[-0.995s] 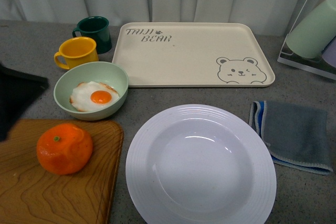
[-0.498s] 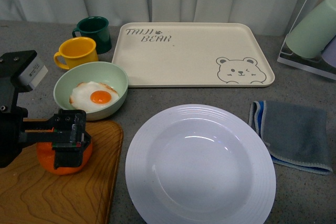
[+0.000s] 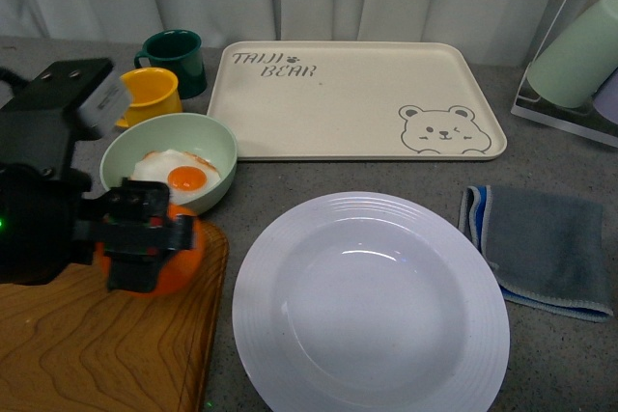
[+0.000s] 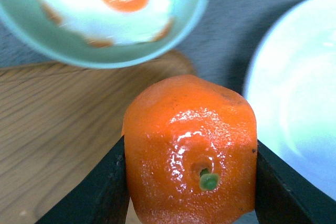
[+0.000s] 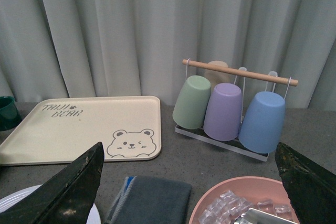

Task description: Place orange and plate with both arms

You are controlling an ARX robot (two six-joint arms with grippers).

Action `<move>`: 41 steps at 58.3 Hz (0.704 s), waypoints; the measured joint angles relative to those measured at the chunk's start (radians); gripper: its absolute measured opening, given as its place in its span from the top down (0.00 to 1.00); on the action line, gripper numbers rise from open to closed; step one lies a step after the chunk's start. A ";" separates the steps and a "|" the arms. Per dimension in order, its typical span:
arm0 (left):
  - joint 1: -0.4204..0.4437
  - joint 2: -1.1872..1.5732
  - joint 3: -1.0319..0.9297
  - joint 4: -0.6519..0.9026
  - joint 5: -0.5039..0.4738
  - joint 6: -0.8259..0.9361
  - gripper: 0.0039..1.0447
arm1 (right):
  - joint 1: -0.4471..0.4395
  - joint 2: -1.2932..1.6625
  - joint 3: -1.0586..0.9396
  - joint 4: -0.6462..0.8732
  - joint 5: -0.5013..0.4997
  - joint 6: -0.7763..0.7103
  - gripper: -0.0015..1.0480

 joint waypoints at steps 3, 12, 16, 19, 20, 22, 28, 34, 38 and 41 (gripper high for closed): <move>-0.062 -0.024 0.010 -0.003 -0.001 -0.015 0.50 | 0.000 0.000 0.000 0.000 0.000 0.000 0.09; -0.224 0.016 0.067 0.025 -0.044 -0.060 0.51 | 0.000 0.000 0.000 0.000 0.000 0.000 0.09; -0.286 0.068 0.097 0.044 -0.058 -0.082 0.51 | 0.000 0.000 0.000 0.000 0.000 0.000 0.09; -0.328 0.109 0.115 0.055 -0.068 -0.101 0.51 | 0.000 0.000 0.000 0.000 0.000 0.000 0.09; -0.334 0.116 0.118 0.057 -0.069 -0.103 0.51 | 0.000 0.000 0.000 0.000 0.000 0.000 0.09; -0.347 0.136 0.127 0.067 -0.071 -0.106 0.51 | 0.000 0.000 0.000 0.000 0.000 0.000 0.09; -0.371 0.200 0.153 0.083 -0.093 -0.106 0.51 | 0.000 0.000 0.000 0.000 0.000 0.000 0.09; -0.377 0.251 0.170 0.090 -0.109 -0.101 0.51 | 0.000 0.000 0.000 0.000 0.000 0.000 0.09; -0.374 0.282 0.180 0.092 -0.119 -0.098 0.51 | 0.000 0.000 0.000 0.000 0.000 0.000 0.09; -0.369 0.291 0.184 0.092 -0.119 -0.099 0.51 | 0.000 0.000 0.000 0.000 0.000 0.000 0.09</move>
